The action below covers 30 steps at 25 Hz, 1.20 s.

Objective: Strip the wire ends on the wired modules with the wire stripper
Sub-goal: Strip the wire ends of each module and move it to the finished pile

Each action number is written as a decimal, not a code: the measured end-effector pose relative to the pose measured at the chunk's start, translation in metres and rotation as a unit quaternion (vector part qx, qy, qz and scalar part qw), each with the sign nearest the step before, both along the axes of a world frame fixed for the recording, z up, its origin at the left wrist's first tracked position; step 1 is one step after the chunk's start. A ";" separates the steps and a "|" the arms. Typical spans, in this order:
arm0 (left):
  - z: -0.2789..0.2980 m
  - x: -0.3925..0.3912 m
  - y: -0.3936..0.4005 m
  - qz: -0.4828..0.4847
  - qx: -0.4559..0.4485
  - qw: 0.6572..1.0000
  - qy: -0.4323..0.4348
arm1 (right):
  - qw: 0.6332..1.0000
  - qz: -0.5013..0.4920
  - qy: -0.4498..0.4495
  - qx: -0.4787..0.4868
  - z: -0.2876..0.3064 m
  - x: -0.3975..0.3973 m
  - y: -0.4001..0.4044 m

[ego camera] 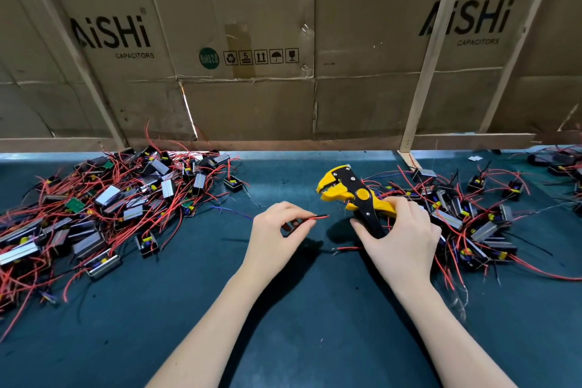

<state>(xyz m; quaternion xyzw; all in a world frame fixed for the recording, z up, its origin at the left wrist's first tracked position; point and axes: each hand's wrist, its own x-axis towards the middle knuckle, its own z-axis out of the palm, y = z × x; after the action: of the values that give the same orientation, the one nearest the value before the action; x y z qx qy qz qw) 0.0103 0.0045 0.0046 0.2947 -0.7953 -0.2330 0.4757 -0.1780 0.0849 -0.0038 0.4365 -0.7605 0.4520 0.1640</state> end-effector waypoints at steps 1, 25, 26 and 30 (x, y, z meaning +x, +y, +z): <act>0.001 0.001 0.001 -0.003 0.004 1.000 0.010 | 1.000 0.000 0.000 -0.004 0.000 0.000 0.000; 0.006 0.004 0.005 -0.038 0.136 0.987 0.073 | 0.998 -0.031 0.030 0.037 -0.002 -0.002 0.000; 0.006 0.004 0.003 -0.049 0.163 0.982 0.087 | 0.998 -0.030 0.031 0.038 -0.002 -0.002 0.000; 0.013 0.011 -0.002 -0.120 0.233 0.960 0.098 | 0.998 -0.031 0.034 0.045 -0.003 -0.003 0.000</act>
<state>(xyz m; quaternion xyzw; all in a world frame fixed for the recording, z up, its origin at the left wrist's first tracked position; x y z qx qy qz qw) 0.0217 0.0022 0.0172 0.2753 -0.6983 -0.4951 0.4376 -0.1810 0.0848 -0.0069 0.4347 -0.7872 0.3969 0.1840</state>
